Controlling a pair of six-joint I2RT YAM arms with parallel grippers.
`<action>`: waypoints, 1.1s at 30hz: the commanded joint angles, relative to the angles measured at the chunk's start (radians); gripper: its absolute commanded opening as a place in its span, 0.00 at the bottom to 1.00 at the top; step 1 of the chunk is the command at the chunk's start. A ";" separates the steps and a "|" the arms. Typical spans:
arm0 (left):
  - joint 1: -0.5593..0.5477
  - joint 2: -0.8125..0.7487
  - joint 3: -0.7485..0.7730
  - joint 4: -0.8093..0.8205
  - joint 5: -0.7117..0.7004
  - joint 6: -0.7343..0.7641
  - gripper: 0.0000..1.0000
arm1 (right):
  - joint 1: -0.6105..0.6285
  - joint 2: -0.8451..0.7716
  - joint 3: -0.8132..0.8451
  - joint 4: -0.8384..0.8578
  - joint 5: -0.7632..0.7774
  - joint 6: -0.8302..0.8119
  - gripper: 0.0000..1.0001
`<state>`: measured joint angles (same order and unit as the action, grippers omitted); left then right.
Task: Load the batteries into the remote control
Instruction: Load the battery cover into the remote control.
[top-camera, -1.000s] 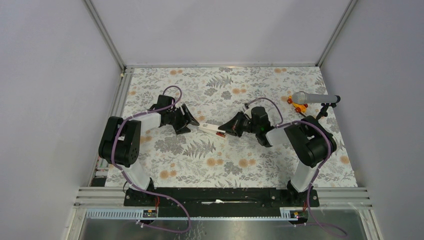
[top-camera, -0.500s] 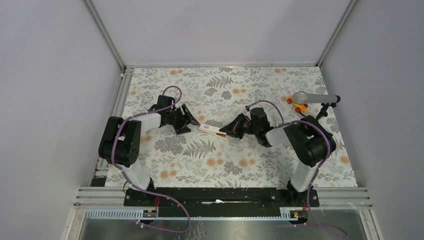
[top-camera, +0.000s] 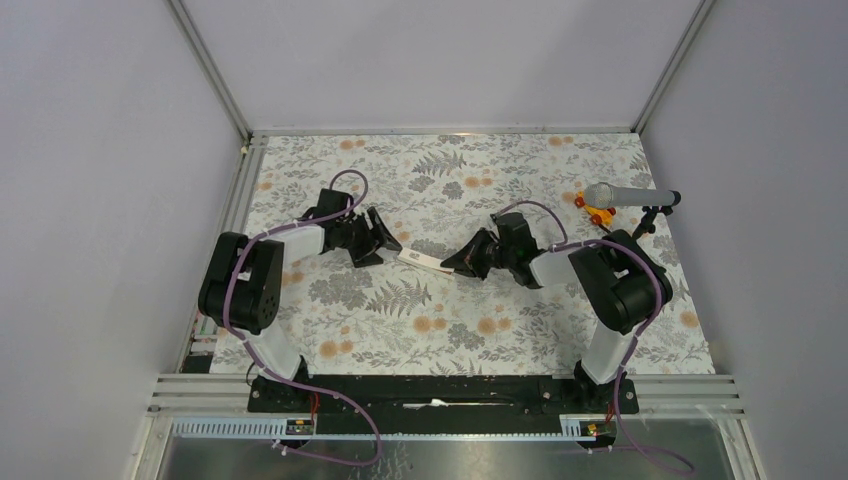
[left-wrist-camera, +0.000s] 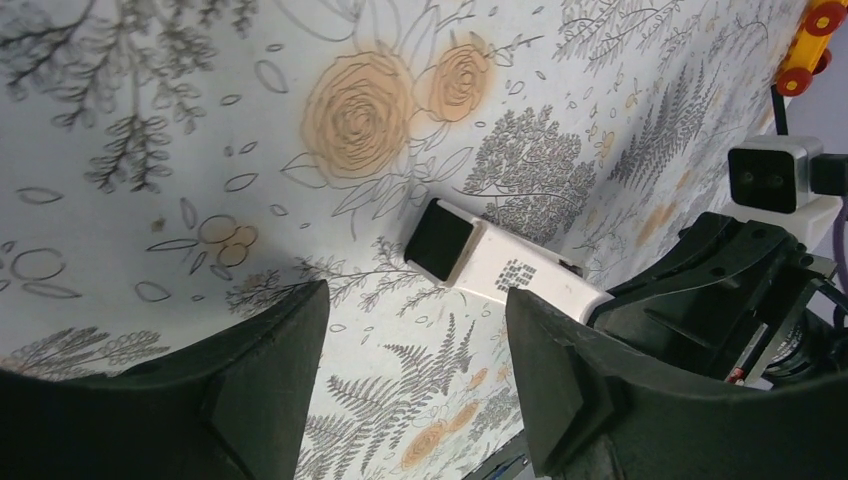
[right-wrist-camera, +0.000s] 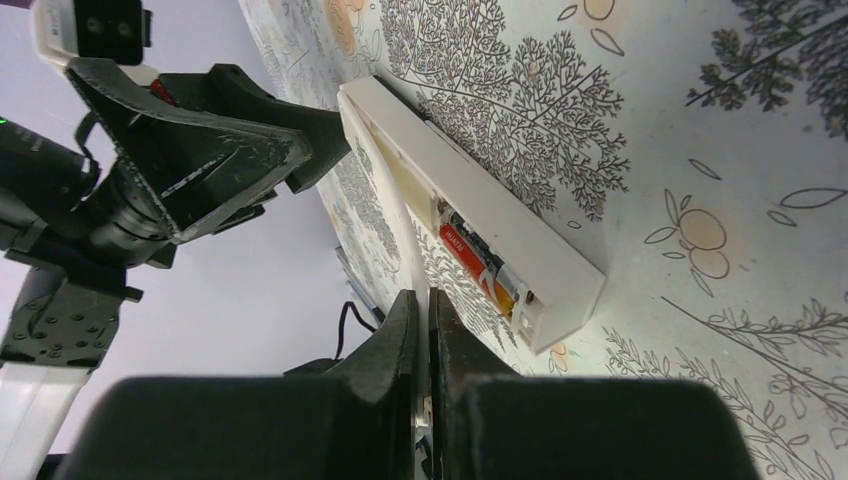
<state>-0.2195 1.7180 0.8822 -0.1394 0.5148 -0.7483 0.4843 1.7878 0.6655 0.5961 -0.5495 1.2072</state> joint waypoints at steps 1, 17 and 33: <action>-0.029 0.019 0.079 -0.023 -0.021 0.063 0.68 | -0.001 0.024 0.035 -0.198 0.071 -0.079 0.00; -0.051 0.061 0.097 -0.070 -0.052 0.084 0.65 | -0.001 0.009 0.106 -0.422 0.137 -0.186 0.00; -0.084 0.118 0.111 -0.124 -0.088 0.091 0.53 | -0.001 0.033 0.124 -0.452 0.138 -0.201 0.00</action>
<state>-0.2916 1.7966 0.9791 -0.2199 0.4843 -0.6815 0.4843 1.7939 0.8013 0.3077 -0.5156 1.0500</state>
